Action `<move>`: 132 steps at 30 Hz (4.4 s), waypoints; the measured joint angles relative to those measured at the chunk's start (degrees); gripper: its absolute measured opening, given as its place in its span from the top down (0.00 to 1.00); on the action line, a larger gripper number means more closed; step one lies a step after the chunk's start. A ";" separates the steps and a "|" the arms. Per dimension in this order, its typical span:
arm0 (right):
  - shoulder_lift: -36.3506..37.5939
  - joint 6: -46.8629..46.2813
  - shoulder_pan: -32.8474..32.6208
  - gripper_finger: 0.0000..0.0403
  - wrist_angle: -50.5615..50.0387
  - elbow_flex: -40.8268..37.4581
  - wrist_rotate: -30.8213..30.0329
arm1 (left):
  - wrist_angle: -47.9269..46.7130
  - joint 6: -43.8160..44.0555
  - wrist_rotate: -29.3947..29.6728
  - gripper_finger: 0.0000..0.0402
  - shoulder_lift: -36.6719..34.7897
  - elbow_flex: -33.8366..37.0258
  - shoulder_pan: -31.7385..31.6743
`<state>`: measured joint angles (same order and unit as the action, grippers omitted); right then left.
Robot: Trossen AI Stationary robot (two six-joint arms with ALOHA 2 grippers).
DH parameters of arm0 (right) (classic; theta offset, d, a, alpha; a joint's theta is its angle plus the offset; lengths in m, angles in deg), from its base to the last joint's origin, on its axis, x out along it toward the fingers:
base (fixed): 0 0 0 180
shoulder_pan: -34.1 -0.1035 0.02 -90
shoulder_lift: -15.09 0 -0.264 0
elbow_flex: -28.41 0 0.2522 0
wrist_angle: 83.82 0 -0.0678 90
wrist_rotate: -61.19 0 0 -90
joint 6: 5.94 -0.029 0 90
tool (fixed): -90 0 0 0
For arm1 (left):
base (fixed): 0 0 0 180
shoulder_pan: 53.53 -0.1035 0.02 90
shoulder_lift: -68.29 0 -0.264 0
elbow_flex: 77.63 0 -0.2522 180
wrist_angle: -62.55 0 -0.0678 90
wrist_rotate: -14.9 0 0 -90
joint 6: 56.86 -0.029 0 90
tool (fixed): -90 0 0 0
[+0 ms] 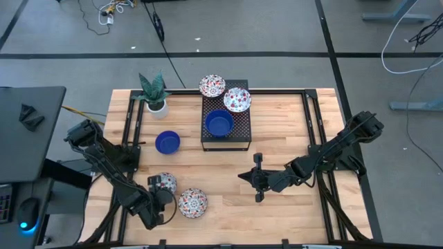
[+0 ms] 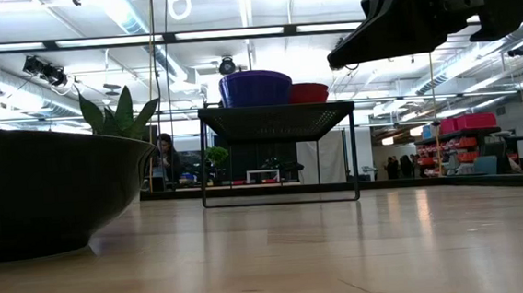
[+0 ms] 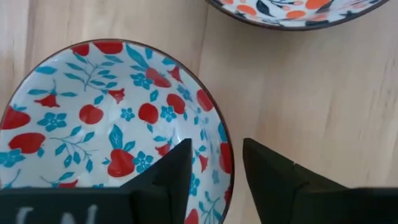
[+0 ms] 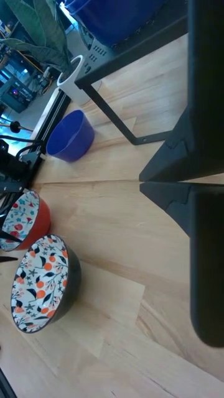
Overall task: Pick & Place Mini bowls
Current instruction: Stack the red patterned bowl on top of the other red patterned bowls on the shelf
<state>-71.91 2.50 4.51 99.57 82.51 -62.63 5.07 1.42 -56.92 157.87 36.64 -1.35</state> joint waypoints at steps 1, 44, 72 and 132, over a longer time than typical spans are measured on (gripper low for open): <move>0.00 0.01 -0.02 0.97 0.02 0.02 0.00 | 0.09 0.00 -0.02 0.66 0.00 0.01 0.00; 12.30 4.83 0.30 0.96 2.18 0.09 17.37 | 22.01 -53.48 -5.82 0.97 6.92 -19.27 -23.22; -2.98 -1.01 11.65 0.61 6.68 0.09 50.38 | 30.87 -61.96 -14.03 0.96 12.76 -19.20 -27.58; 3.48 29.90 38.52 0.99 -52.19 35.04 14.59 | 43.62 -39.36 26.67 0.69 -8.69 9.52 -14.84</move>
<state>-68.43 32.41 43.03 47.38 117.55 -48.04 48.69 -37.94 -30.25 149.18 46.15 -16.19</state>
